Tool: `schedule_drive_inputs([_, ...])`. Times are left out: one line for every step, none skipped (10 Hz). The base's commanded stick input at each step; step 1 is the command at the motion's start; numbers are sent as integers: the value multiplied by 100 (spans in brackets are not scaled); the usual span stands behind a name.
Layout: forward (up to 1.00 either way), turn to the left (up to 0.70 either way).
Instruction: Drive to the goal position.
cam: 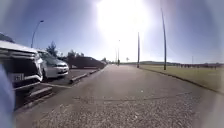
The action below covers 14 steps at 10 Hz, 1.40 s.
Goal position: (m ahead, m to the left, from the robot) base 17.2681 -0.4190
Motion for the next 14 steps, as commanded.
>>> schedule_drive_inputs([100,0])
schedule_drive_inputs([100,0])
schedule_drive_inputs([100,0])
schedule_drive_inputs([100,0])
schedule_drive_inputs([100,0])
schedule_drive_inputs([100,0])
schedule_drive_inputs([100,0])
schedule_drive_inputs([100,0])
schedule_drive_inputs([100,0])
schedule_drive_inputs([100,0])
schedule_drive_inputs([100,0])
schedule_drive_inputs([100,0])
schedule_drive_inputs([100,0])
schedule_drive_inputs([100,0])
